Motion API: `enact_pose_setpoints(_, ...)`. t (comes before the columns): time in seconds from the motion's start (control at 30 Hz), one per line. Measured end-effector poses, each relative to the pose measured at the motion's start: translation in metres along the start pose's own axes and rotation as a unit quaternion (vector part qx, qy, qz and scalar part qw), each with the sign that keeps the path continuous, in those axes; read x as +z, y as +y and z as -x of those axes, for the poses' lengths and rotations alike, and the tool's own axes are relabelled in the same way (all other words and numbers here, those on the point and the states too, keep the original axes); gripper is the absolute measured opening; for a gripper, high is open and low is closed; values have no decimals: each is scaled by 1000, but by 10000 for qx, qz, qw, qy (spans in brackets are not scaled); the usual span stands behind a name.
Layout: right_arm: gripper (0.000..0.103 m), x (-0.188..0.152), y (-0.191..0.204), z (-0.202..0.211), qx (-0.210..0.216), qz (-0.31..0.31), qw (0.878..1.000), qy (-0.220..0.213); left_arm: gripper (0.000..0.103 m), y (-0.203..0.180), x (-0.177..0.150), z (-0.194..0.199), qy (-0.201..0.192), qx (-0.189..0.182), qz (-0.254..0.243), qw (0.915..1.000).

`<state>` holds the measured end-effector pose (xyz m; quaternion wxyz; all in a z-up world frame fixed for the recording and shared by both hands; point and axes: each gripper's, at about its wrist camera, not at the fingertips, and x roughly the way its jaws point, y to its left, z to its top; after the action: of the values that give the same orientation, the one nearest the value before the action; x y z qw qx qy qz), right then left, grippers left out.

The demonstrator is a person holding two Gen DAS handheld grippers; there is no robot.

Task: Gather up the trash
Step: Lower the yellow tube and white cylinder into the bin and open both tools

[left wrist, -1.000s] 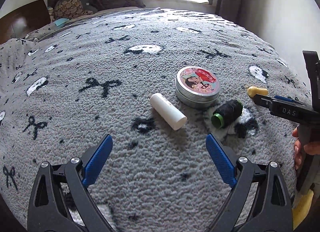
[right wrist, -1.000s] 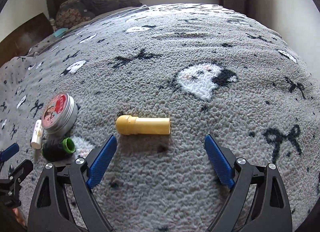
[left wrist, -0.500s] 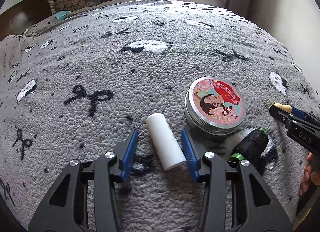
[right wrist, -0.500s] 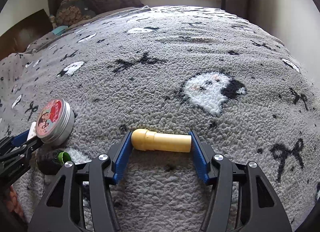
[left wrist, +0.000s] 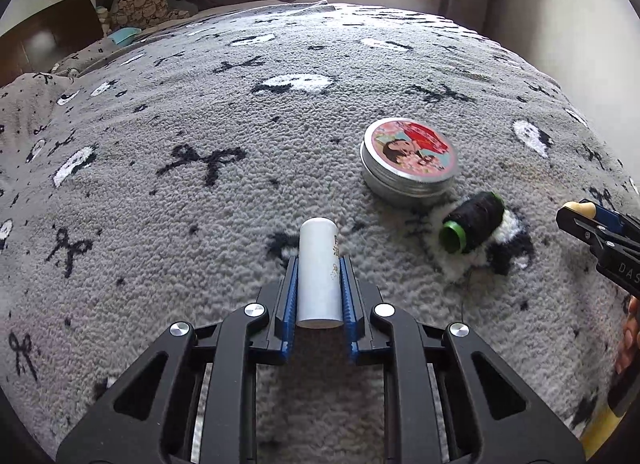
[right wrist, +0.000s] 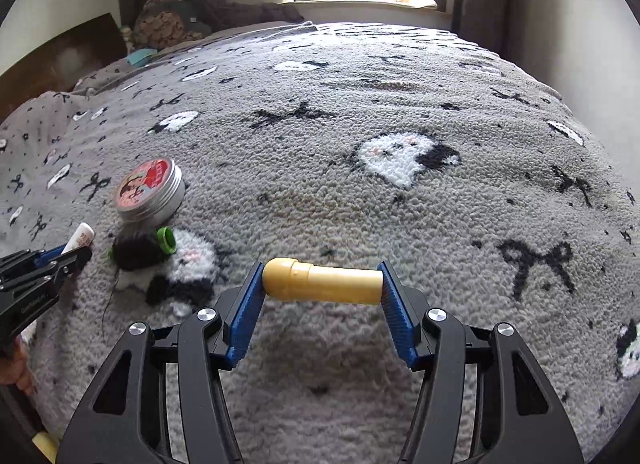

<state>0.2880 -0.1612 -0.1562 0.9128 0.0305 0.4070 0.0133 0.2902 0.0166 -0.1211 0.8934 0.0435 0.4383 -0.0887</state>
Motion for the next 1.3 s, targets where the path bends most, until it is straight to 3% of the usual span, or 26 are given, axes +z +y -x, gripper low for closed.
enact_pose_setpoints(0.2,58,-34,1,48,12,241,9994,-250,18,-16,-36,40,-163,-189,-168,9995)
enact_pose_setpoints(0.53,58,-92,4,154,114,577,9937,-950,18,-45,-96,142,-946,-367,-275,9945)
enact_pose_setpoints(0.7,58,-127,8,186,189,791,9912,-1044,18,-64,-135,170,-998,-563,-525,9920)
enact_pose_setpoints(0.9,58,-170,14,194,403,837,9928,-757,18,-76,-185,178,-776,-790,-621,9919)
enact_pose_setpoints(1.3,58,-245,22,151,636,617,9953,402,18,-93,-260,133,324,-1102,-575,9917)
